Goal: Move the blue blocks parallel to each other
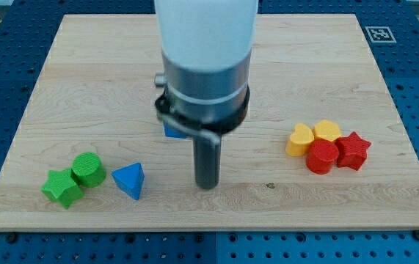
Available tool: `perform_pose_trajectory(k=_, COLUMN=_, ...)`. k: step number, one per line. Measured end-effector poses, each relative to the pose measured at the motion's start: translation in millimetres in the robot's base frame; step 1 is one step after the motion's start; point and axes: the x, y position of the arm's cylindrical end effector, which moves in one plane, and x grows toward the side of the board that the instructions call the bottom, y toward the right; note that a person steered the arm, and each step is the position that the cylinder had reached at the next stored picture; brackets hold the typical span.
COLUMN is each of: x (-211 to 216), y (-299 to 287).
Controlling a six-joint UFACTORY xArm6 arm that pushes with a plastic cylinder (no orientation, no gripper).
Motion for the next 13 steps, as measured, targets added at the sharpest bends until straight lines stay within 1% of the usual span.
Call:
perform_pose_trajectory(k=1, x=36.4, y=-34.7)
perform_pose_trajectory(k=3, x=35.3, y=-104.5)
perform_pose_trajectory(k=4, x=35.5, y=-105.0)
perform_pose_trajectory(k=6, x=16.6, y=-104.8)
perform_pose_trajectory(k=8, x=8.6, y=-87.7)
perform_pose_trajectory(k=10, x=-22.8, y=-86.3)
perform_pose_trajectory(k=13, x=-91.1, y=-90.1)
